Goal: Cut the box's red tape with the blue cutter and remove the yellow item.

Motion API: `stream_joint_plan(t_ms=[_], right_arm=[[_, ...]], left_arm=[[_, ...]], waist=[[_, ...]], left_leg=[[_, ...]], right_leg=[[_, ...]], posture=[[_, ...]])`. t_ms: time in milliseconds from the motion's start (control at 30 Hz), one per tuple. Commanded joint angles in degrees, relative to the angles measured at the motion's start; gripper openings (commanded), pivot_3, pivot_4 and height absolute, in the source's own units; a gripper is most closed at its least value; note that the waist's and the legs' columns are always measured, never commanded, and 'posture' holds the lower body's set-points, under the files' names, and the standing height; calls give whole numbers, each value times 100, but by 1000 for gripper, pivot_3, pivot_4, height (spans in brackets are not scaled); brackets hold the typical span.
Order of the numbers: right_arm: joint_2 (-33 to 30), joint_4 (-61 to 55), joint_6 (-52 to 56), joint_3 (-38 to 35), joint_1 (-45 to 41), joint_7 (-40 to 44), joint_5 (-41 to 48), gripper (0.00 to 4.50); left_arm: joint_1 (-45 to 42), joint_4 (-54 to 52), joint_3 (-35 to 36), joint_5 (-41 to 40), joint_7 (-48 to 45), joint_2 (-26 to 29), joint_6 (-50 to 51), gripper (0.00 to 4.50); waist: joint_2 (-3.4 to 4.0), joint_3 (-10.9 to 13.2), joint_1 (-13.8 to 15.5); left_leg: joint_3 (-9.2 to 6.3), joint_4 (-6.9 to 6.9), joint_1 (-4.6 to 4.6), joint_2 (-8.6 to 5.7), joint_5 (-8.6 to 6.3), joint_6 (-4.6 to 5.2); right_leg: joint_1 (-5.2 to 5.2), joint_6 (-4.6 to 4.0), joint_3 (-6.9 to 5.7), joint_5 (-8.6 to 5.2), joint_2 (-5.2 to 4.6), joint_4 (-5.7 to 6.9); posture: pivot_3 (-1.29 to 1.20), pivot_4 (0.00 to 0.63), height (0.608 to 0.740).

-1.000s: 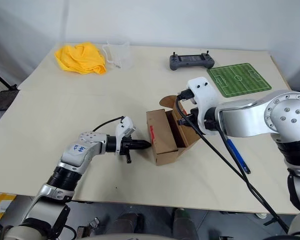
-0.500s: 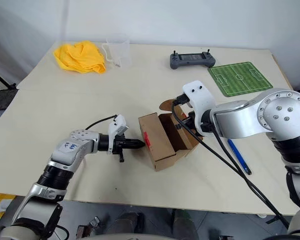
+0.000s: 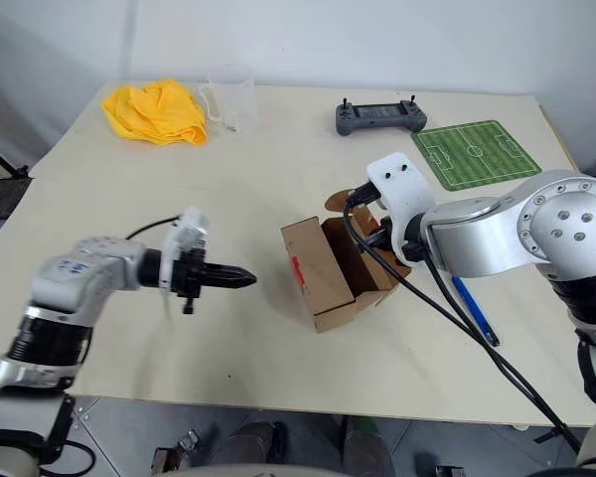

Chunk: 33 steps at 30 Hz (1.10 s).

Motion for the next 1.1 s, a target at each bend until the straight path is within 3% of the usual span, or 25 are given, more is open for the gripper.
stream_joint_plan(t_ms=[33,167,300,567,800,967,1100], right_arm=[[-102,-119,-95,-146,-77,-40,84,40],[-115,-83,-103,-138,-31,-59,84,40],[-107,-80,-117,-126,6,-87,84,40],[-154,-141,-143,-164,99,-87,84,40],[-346,-281,-72,-221,29,189,84,40],[-490,-322,192,-125,-354,663,84,40],[-445,-333,314,24,-611,984,84,40]], left_arm=[[-397,-408,302,-710,-219,-141,328,0],[-840,-424,142,-739,253,-901,144,0],[-1116,-92,-443,-156,558,-1471,-413,0],[-1506,555,-1292,759,746,-1943,-1149,0],[-1363,591,-1289,818,444,-1666,-1114,0],[-1033,581,-1131,745,152,-999,-802,0],[-830,426,-1106,704,111,-771,-636,0]], waist=[[-3,2,45],[-6,4,102],[-7,4,89],[-9,6,21],[-9,6,17],[-8,5,-3],[-8,5,12]], left_leg=[[-1,1,0,0,1,1],[-6,10,-2,-7,-3,10],[0,10,-5,-15,-6,17],[11,11,-6,-14,-1,18],[8,10,-4,-12,2,19],[11,6,4,-11,3,17],[7,8,15,-8,6,12]], right_leg=[[2,0,-1,0,-1,-1],[14,5,-6,3,-6,-1],[10,11,-6,6,-5,0],[2,15,-4,8,1,10],[3,17,0,9,0,13],[5,16,7,8,0,13],[16,12,6,6,-1,-1]], posture=[[0,150,740],[0,150,740],[0,150,740],[0,150,740],[0,150,740],[0,150,740],[0,150,740]])
